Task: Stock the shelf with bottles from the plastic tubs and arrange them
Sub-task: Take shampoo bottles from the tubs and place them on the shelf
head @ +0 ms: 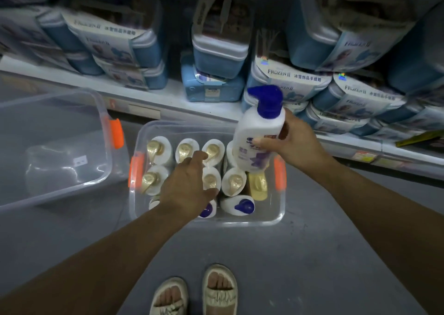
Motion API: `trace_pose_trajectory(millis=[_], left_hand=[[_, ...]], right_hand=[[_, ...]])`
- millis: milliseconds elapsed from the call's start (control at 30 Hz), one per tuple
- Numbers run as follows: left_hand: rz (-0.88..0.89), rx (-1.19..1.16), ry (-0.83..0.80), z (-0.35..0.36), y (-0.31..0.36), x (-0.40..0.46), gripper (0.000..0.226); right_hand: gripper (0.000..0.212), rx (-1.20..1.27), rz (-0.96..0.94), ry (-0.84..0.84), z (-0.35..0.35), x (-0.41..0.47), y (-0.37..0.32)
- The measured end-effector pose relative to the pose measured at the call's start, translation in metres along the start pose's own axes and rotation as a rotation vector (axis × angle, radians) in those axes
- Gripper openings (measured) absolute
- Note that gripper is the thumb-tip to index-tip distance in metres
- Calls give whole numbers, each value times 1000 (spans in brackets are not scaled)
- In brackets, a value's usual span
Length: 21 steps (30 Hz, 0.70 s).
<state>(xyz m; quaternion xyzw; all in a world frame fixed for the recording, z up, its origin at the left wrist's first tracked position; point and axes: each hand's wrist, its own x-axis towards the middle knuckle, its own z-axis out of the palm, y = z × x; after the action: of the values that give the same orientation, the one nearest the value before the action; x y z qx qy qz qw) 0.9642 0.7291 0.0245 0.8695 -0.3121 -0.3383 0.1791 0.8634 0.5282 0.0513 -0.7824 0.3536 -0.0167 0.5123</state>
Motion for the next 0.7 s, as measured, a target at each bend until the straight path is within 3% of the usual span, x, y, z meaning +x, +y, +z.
trace_pose_trajectory(millis=[167, 267, 433, 567, 633, 700], left_hand=[[4, -250, -49, -20, 5, -7, 87], [-41, -482, -144, -22, 5, -12, 83], [-139, -647, -100, -13, -10, -17, 80], [-197, -684, -65, -2, -28, -26, 68], [-237, -700, -40, 5, -38, -29, 63], [-279, -715, -1, 13, -47, -30, 65]], right_hand=[[36, 404, 219, -60, 7, -7, -22], [46, 453, 266, -168, 23, -12, -34], [20, 450, 302, -269, 57, -15, -44], [21, 571, 349, -303, 72, -22, -24], [27, 373, 369, -274, 74, -31, 0], [38, -83, 354, -258, 75, -43, 32]])
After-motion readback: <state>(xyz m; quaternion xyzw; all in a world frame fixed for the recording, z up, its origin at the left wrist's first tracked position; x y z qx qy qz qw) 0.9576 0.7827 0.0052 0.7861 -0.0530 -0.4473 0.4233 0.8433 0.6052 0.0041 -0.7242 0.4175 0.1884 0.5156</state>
